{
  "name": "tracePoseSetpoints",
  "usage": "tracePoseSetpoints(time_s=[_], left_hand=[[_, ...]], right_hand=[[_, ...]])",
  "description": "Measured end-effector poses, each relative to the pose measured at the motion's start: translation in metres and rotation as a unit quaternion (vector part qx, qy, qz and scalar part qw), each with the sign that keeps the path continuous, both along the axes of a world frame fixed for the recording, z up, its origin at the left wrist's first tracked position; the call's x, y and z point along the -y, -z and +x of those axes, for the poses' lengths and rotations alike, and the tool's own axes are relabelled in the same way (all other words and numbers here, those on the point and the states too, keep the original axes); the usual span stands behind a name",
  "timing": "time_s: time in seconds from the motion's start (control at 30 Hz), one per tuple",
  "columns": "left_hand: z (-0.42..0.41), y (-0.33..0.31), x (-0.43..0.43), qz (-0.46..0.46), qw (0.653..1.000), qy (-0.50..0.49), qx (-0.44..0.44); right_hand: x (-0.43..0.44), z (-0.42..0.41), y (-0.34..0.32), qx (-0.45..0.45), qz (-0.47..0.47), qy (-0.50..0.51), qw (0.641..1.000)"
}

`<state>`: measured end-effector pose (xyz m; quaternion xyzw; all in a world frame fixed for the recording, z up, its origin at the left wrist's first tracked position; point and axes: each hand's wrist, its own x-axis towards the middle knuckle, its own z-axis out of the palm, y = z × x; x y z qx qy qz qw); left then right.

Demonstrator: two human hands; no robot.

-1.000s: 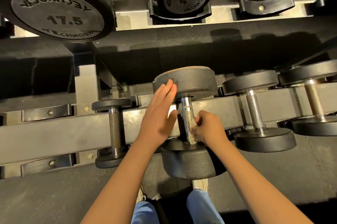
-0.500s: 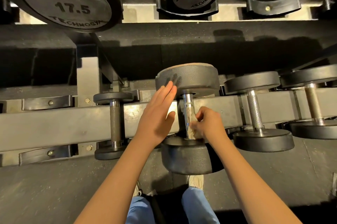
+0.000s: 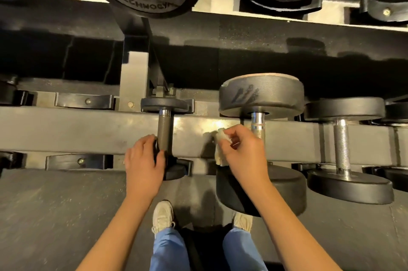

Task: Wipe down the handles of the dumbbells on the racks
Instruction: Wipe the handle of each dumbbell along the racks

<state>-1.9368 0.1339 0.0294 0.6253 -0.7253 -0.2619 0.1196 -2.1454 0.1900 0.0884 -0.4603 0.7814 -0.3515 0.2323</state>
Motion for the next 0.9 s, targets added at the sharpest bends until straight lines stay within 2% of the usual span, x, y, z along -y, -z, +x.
tracePoseSetpoints(time_s=[0.13,0.3,0.47,0.63,0.9], left_hand=[[0.013,0.009,0.017,0.041,0.998,-0.034,-0.038],[0.015,0.019,0.018,0.077,0.993,-0.045,-0.073],[0.016,0.019,0.02,0.107,0.992,-0.042,-0.056],[0.016,0.021,0.019,0.115,0.986,-0.074,-0.094],[0.015,0.026,0.018,0.107,0.982,-0.095,-0.122]], right_hand=[[0.019,0.037,0.019,0.027,0.031,-0.055,0.998],[0.04,0.079,0.051,0.101,0.069,-0.053,0.991],[0.063,0.103,0.067,0.132,0.018,0.005,0.991],[0.081,0.109,0.073,0.172,-0.026,0.077,0.982],[0.053,0.111,0.084,0.147,0.025,0.025,0.989]])
